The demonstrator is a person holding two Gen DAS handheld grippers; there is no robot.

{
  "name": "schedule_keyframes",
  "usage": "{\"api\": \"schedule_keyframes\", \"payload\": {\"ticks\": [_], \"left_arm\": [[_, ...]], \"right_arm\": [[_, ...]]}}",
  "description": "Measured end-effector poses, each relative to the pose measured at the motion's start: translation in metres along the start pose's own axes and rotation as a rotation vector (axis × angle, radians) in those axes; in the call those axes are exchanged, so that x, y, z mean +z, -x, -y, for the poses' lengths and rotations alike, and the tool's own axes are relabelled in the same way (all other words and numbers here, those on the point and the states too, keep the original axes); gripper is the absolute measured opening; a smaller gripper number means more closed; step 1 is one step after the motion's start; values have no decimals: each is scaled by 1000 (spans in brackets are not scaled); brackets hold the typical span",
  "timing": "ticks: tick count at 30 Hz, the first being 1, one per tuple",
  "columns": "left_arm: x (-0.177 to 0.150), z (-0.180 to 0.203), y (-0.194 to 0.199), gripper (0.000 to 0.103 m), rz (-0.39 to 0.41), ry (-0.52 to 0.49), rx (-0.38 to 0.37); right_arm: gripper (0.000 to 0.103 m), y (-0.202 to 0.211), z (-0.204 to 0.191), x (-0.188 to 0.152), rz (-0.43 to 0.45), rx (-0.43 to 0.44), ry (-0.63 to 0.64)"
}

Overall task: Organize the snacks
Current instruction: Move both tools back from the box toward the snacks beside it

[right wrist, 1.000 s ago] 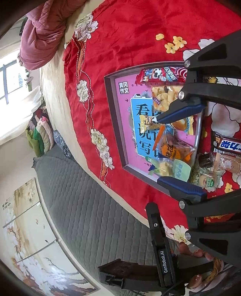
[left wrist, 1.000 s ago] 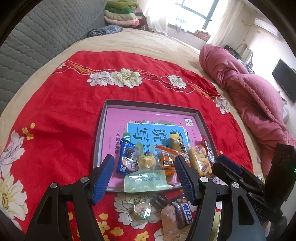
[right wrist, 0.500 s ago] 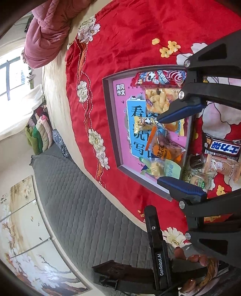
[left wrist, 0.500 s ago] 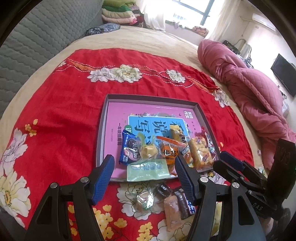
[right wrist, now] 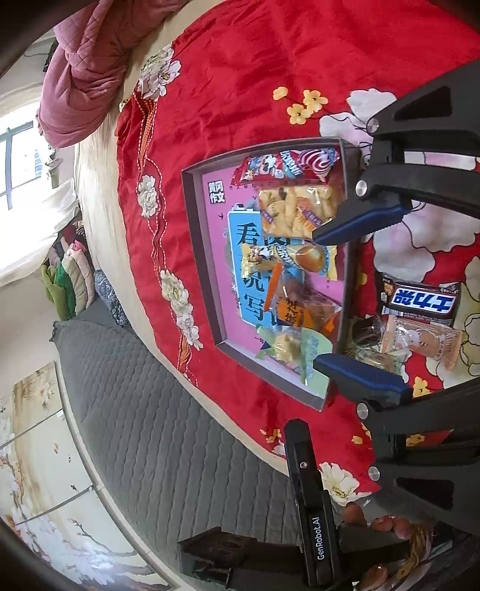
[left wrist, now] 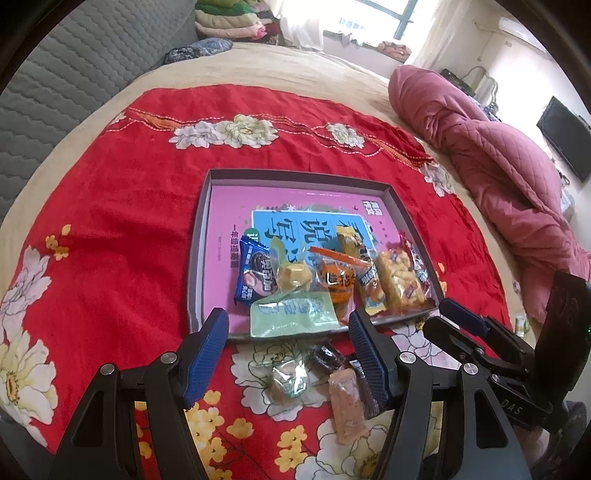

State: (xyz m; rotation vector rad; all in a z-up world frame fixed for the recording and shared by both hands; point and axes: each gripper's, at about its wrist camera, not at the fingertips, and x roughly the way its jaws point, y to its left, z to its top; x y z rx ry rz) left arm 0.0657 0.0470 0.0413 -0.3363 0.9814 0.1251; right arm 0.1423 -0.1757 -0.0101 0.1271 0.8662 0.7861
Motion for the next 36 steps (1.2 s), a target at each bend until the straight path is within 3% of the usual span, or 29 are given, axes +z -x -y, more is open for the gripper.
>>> {"api": "schedule_keyframes", "payload": {"ticks": [19, 36], "left_arm": [[-21, 0, -7, 69, -66, -30, -21], [-55, 14, -34, 69, -207, -24, -98]], "right_arm": [[61, -2, -2, -16, -52, -34, 12], [61, -15, -7, -35, -160, -111, 69]]}}
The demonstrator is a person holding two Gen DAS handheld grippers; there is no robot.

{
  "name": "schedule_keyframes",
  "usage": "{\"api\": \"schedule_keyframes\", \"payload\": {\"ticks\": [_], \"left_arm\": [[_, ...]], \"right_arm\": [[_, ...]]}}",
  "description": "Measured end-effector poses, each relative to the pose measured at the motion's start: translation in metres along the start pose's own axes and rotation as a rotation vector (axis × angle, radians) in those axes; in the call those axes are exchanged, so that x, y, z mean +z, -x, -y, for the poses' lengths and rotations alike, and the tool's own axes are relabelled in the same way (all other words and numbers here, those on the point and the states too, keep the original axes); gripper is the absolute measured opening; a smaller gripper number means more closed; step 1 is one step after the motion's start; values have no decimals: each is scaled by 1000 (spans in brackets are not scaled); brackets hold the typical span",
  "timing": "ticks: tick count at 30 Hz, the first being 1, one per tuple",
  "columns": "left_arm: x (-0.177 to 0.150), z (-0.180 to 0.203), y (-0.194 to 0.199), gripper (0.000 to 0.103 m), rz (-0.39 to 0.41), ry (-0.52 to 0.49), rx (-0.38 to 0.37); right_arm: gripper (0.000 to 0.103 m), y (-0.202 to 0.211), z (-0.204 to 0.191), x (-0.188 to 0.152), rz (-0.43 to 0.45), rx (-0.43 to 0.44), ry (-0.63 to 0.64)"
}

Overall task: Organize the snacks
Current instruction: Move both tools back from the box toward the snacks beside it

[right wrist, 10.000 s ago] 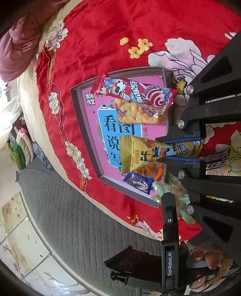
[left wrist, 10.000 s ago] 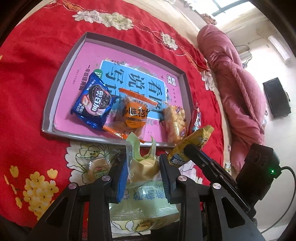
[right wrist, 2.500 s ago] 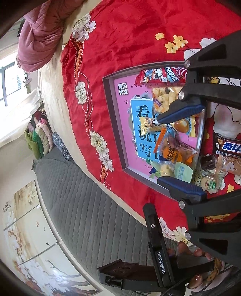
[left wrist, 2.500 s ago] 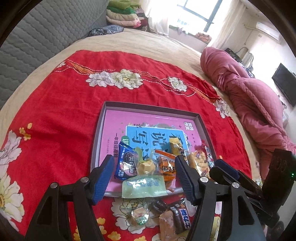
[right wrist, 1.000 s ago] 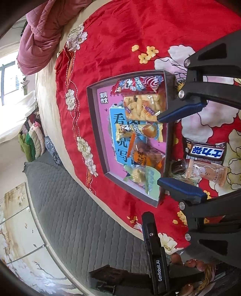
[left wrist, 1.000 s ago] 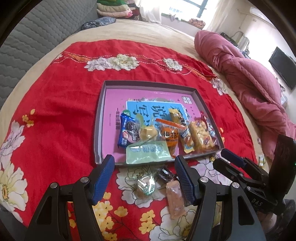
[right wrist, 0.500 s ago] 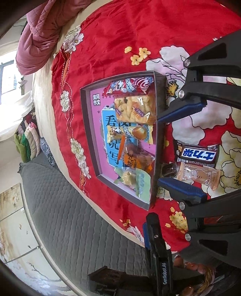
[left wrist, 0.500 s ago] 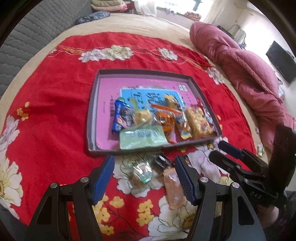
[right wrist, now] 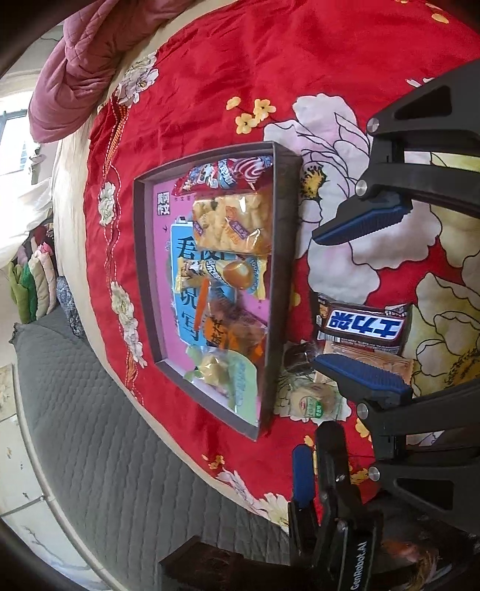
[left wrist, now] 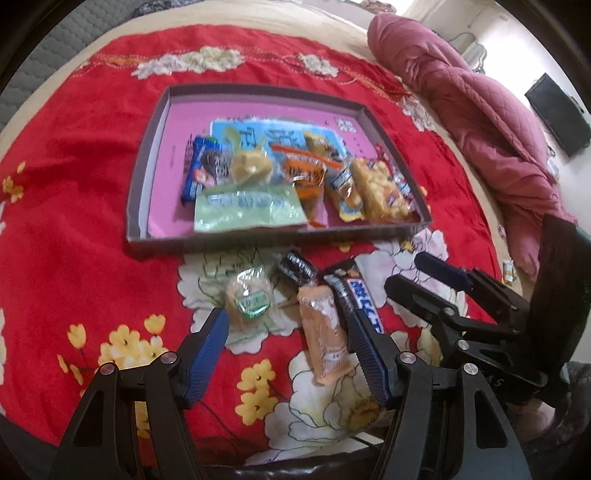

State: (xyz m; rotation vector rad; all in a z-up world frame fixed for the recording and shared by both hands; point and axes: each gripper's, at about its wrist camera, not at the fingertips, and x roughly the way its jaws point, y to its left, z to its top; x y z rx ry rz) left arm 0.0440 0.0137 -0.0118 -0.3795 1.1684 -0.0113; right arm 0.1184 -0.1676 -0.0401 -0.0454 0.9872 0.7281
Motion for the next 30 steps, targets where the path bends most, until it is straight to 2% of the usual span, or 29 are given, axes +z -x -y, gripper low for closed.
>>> {"api": "schedule_keyframes", "payload": {"ticks": [10, 30], "left_arm": [[-5, -7, -12, 69, -38, 21, 28], [4, -19, -24, 69, -32, 70, 70]], "right_arm": [[61, -10, -7, -7, -59, 6, 32], [61, -28, -16, -20, -138, -23, 89]]}}
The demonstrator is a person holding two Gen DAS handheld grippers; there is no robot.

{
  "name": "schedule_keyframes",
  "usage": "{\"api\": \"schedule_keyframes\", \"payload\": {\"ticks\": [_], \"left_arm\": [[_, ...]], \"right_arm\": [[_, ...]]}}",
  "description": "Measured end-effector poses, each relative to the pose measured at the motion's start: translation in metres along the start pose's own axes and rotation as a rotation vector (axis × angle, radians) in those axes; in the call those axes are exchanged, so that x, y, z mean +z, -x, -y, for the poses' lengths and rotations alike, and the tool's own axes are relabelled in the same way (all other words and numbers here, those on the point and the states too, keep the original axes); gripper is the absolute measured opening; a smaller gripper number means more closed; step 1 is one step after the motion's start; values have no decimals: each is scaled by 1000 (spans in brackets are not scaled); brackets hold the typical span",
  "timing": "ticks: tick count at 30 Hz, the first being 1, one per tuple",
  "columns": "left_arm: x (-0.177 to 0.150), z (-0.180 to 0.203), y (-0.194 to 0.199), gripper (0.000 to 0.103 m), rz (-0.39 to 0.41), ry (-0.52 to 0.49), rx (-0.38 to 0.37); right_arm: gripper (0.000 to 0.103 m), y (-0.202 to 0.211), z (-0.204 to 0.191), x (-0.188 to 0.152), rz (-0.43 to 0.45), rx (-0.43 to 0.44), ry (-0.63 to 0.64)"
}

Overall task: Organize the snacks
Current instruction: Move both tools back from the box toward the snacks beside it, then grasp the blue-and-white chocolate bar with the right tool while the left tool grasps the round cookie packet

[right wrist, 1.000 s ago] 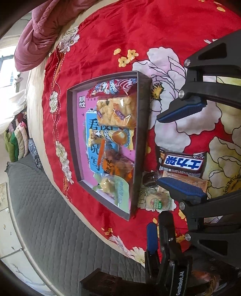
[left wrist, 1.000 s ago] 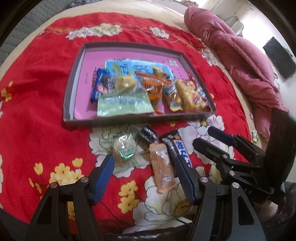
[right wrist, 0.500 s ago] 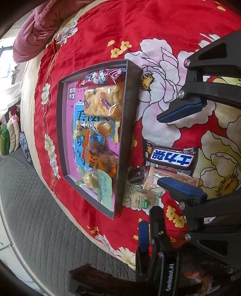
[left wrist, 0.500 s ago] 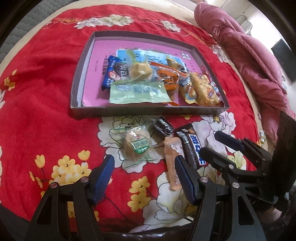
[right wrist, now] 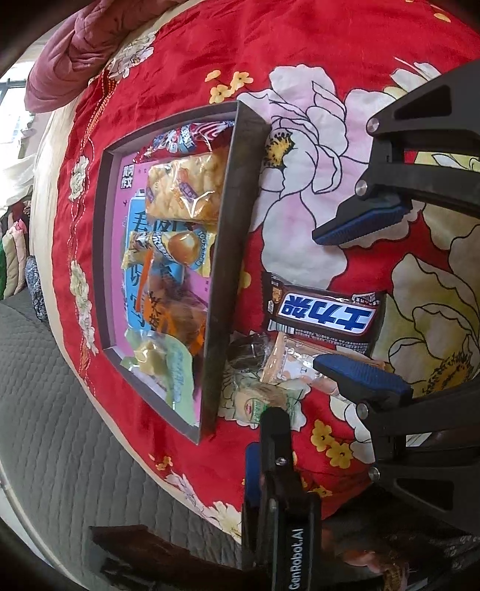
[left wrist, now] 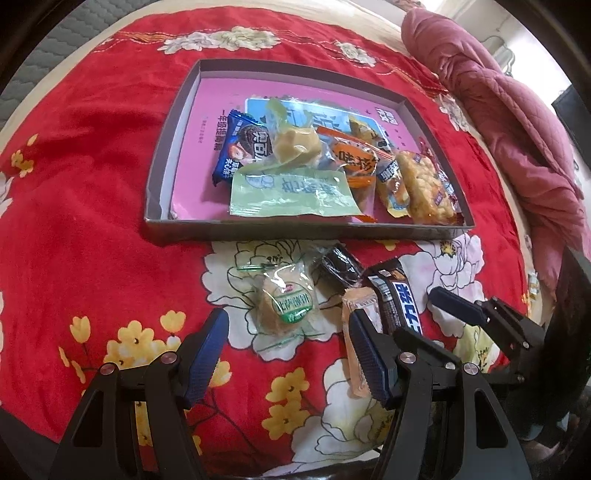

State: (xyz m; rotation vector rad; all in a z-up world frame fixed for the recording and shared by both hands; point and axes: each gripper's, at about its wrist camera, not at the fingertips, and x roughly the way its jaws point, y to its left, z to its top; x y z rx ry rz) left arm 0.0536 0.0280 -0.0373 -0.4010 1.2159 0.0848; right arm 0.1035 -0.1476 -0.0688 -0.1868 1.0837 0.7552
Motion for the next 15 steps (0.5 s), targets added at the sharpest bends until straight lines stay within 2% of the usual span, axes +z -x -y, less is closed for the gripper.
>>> {"api": "schedule_keyframes", "payload": {"ticks": [15], "left_arm": [[4, 0, -14, 69, -6, -3, 31]], "right_arm": [[61, -13, -6, -3, -15, -52, 31]]}}
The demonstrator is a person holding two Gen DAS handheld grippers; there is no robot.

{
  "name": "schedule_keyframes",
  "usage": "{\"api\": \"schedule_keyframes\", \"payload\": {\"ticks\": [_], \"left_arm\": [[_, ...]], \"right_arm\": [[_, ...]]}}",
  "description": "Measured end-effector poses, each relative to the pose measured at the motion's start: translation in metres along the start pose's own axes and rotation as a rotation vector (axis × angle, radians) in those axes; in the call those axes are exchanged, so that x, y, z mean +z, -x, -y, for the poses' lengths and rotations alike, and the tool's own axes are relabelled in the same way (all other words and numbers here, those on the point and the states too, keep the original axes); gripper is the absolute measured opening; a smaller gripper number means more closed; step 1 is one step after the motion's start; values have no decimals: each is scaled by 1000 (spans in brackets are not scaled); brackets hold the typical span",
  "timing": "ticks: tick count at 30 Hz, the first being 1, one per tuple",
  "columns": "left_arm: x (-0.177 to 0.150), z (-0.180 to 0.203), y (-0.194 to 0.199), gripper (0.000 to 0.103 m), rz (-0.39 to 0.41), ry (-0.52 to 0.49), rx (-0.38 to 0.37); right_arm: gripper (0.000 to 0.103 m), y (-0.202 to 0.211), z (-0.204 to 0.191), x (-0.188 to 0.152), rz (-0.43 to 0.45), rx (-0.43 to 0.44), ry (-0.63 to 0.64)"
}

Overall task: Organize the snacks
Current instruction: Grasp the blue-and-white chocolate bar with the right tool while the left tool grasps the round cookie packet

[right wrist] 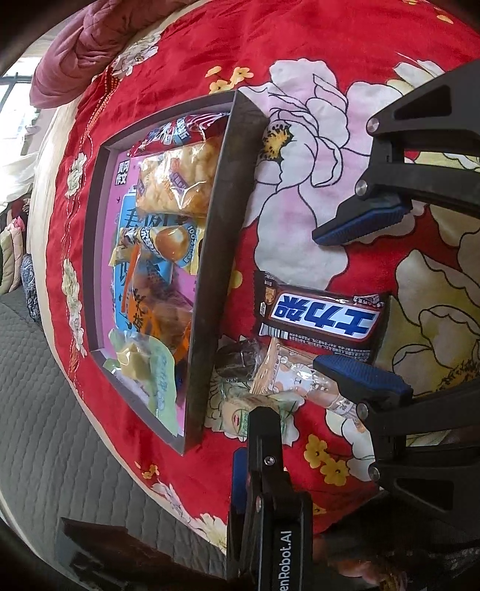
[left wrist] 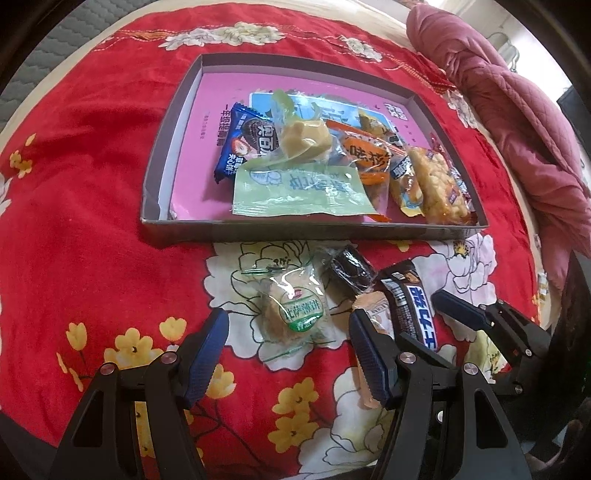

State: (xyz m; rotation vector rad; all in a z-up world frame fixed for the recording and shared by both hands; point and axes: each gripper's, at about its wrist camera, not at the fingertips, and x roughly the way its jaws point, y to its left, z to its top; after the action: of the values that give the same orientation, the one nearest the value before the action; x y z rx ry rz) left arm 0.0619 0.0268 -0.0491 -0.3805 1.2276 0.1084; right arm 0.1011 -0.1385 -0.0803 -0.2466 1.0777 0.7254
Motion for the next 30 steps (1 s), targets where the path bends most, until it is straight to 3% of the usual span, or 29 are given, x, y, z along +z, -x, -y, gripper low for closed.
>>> {"api": "schedule_keyframes", "payload": {"ticks": [15, 19, 25, 29, 30], "left_arm": [[5, -1, -14, 69, -15, 11, 22], [8, 2, -17, 69, -14, 11, 28], [9, 5, -23, 69, -7, -8, 57], [7, 7, -25, 67, 2, -25, 78], [7, 9, -26, 60, 7, -34, 93]], "right_arm": [[60, -8, -10, 2, 1, -71, 80], [51, -9, -10, 2, 2, -79, 92], [29, -7, -8, 3, 3, -85, 91], [28, -6, -1, 5, 5, -63, 60], [28, -5, -1, 5, 5, -59, 56]]}}
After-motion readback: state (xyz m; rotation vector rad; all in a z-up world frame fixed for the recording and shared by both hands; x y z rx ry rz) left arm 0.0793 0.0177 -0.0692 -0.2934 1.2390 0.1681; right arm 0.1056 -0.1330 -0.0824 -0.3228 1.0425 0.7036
